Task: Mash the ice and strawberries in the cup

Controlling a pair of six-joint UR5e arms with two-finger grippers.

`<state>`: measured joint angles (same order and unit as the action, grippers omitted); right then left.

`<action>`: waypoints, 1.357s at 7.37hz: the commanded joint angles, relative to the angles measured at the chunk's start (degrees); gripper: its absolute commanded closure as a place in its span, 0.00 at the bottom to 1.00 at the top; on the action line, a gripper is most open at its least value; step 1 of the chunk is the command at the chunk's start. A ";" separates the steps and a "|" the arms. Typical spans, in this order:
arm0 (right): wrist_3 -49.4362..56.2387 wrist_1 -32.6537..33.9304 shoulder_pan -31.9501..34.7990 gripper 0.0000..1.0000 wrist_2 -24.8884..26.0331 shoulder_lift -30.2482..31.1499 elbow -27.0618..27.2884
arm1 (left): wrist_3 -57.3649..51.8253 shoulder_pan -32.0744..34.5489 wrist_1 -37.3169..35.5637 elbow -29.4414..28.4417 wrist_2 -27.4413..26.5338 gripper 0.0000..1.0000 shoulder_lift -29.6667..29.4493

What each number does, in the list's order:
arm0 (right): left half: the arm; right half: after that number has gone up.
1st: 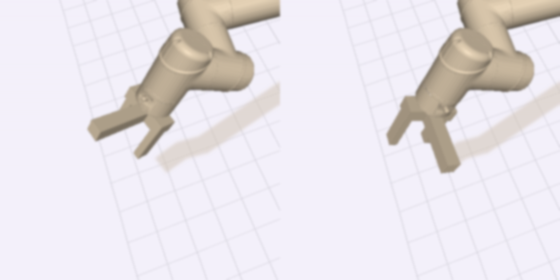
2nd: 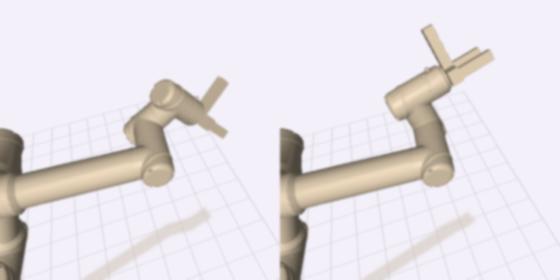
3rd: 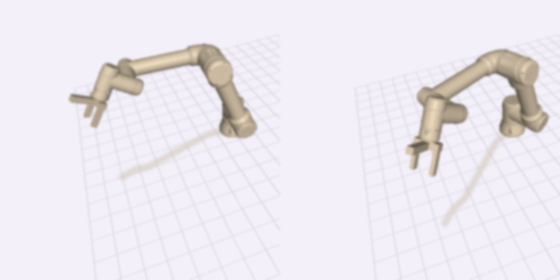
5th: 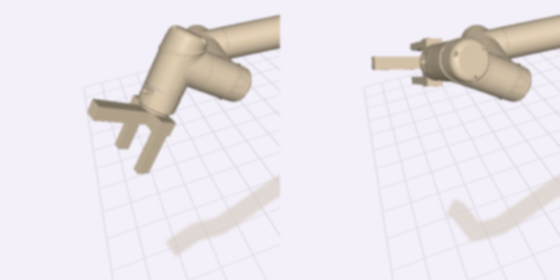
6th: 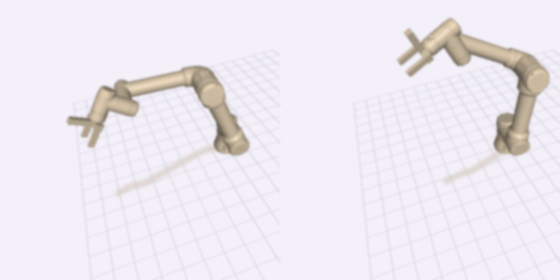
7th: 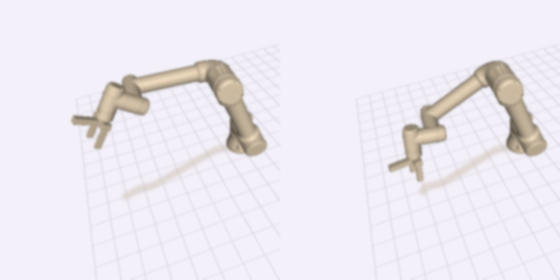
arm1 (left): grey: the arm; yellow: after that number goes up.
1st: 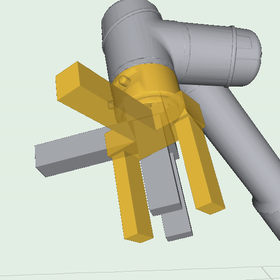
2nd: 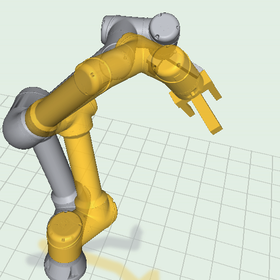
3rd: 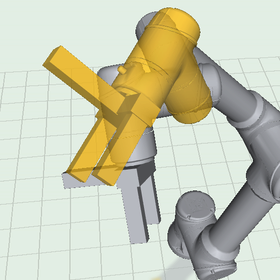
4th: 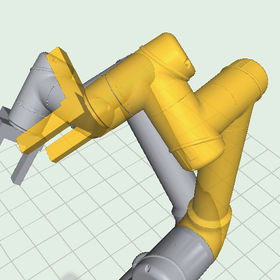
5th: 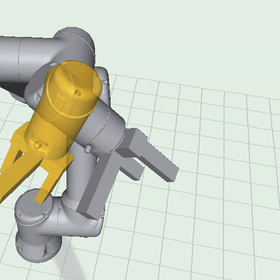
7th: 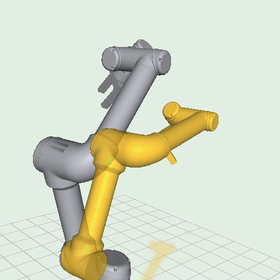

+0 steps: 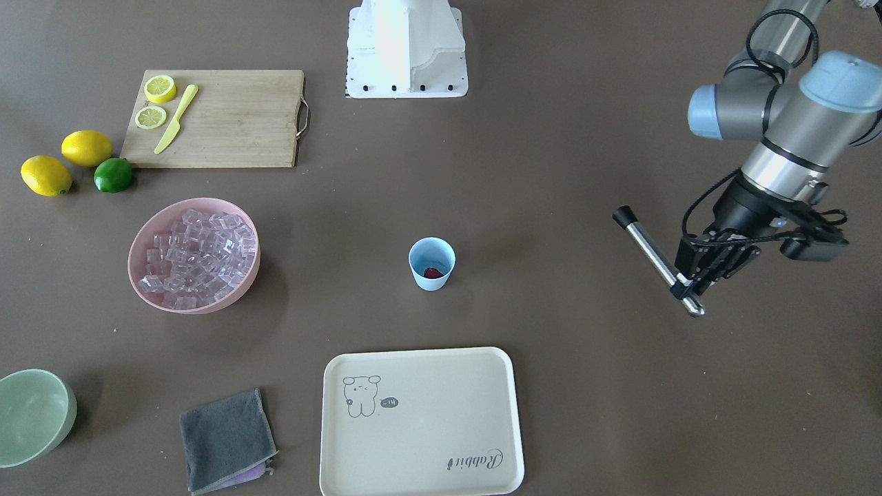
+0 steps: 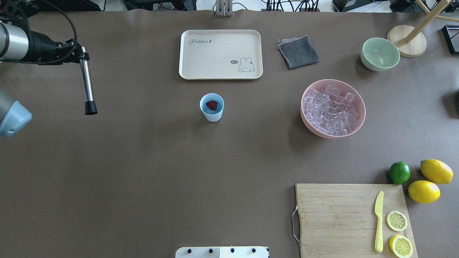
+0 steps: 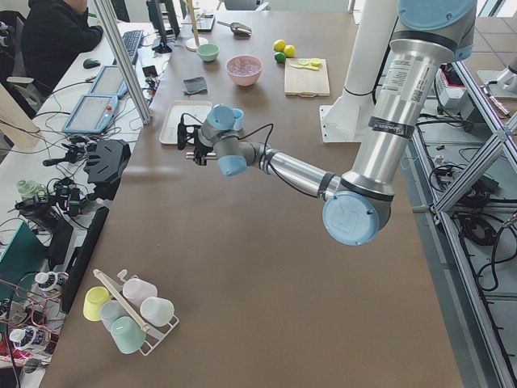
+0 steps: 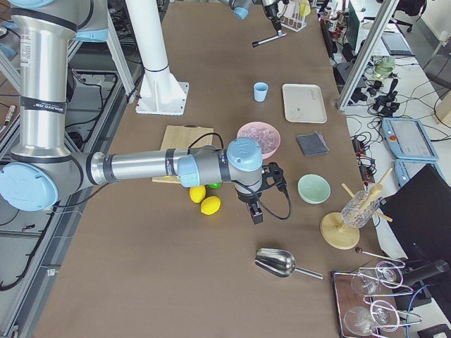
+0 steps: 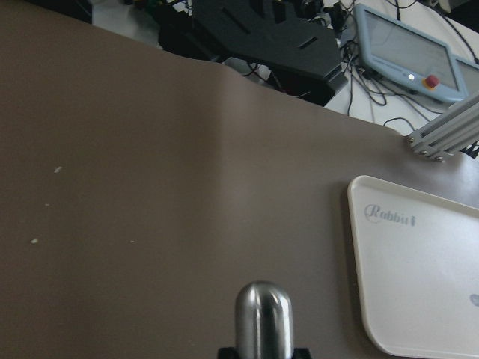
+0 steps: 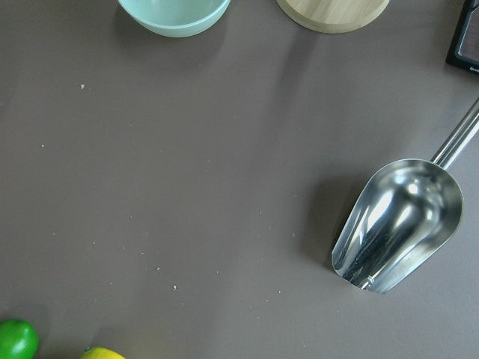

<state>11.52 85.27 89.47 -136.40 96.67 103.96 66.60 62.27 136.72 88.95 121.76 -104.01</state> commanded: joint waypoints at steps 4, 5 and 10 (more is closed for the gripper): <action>-0.35 0.43 0.00 0.01 -0.52 -0.17 0.36 | -37.37 8.83 0.39 -11.08 10.61 0.73 15.92; -0.35 0.43 0.00 0.01 -0.62 0.01 0.45 | -40.47 8.83 0.48 -10.56 10.78 0.73 17.94; -0.27 0.51 1.41 0.00 -0.44 0.89 0.63 | -36.90 8.48 0.66 -10.64 10.69 0.02 19.02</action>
<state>11.22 85.71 90.58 -137.07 97.58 104.61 29.66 70.85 137.34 78.50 132.48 -85.22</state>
